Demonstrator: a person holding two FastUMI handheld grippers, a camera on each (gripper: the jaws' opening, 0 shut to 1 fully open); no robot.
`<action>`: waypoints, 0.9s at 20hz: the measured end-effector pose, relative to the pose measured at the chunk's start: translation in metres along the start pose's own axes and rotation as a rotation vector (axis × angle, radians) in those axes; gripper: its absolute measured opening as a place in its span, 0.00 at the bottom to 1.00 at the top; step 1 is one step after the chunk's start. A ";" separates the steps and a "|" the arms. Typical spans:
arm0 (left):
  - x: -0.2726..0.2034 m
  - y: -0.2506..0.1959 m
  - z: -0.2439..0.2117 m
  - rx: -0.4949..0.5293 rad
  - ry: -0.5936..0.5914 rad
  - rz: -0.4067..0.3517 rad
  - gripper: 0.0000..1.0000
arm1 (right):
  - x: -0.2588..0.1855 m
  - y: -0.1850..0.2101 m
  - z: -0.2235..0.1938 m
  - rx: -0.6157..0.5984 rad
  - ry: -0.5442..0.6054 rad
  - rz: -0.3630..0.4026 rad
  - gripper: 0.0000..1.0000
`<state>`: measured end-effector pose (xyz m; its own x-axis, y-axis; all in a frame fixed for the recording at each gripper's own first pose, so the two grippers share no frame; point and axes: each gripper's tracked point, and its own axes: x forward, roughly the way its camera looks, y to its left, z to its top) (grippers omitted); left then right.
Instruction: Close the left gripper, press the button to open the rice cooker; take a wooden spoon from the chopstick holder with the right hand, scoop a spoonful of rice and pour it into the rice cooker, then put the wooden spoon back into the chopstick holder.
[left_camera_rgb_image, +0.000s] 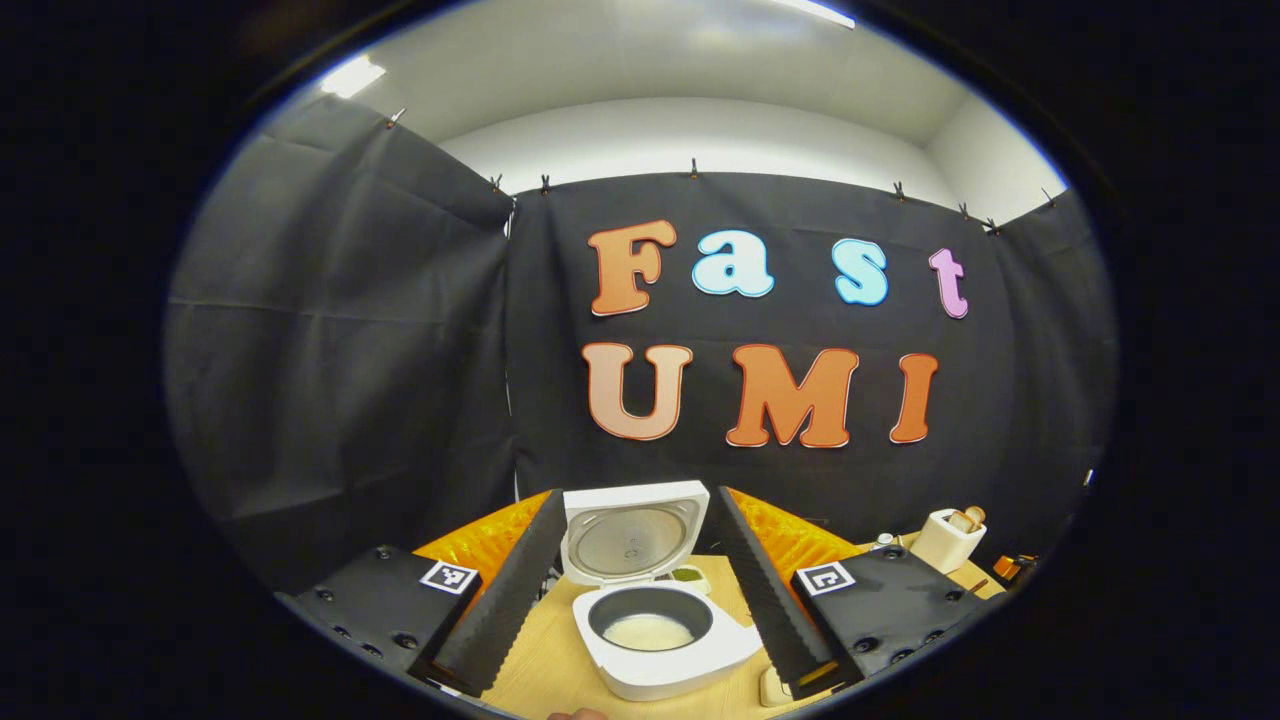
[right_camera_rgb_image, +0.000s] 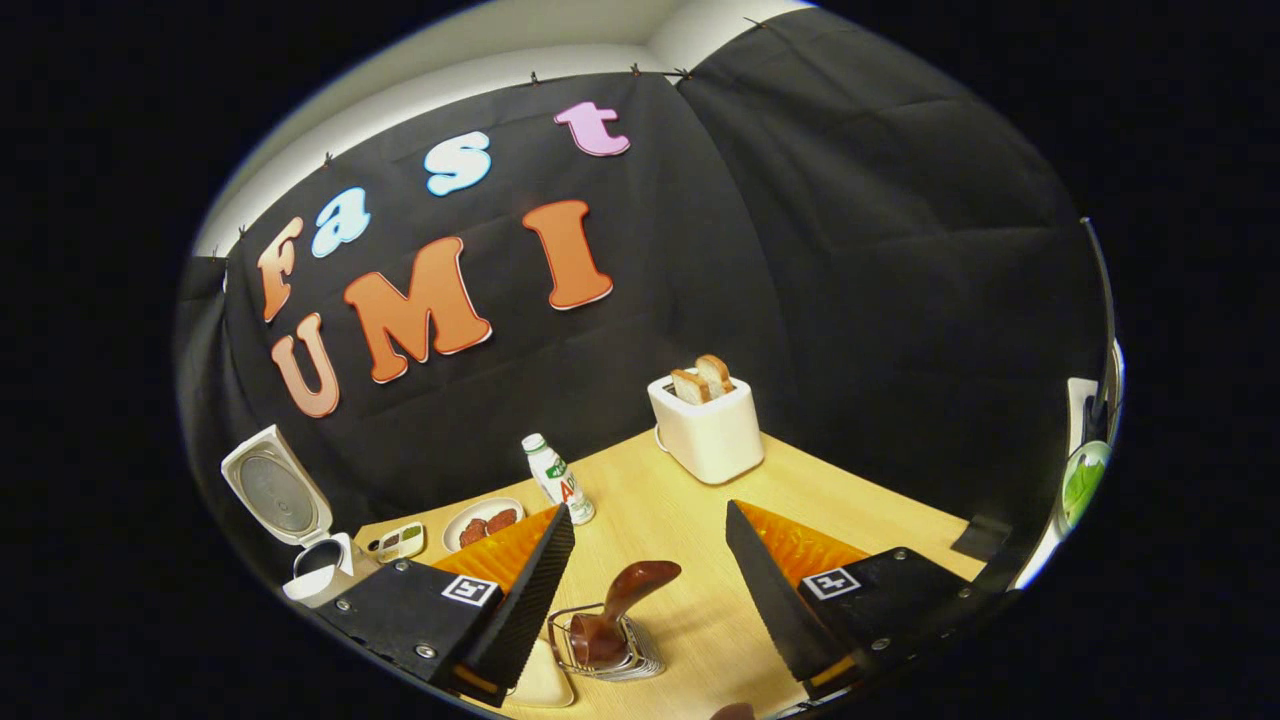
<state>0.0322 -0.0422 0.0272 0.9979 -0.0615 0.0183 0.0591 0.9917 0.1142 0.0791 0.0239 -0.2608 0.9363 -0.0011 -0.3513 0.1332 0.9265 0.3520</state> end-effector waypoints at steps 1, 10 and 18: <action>-0.003 0.003 0.001 -0.002 -0.005 0.006 0.97 | 0.004 -0.001 -0.009 0.014 0.017 0.000 0.95; -0.026 0.032 0.002 -0.006 -0.003 0.071 1.00 | 0.024 0.015 -0.059 0.156 0.162 0.067 0.95; -0.032 0.046 -0.008 -0.003 0.017 0.103 1.00 | 0.048 0.027 -0.084 0.234 0.254 0.087 0.48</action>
<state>0.0028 0.0058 0.0242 0.9990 0.0429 0.0131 -0.0441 0.9930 0.1097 0.1003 0.0804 -0.3412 0.8405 0.1946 -0.5057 0.1552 0.8077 0.5688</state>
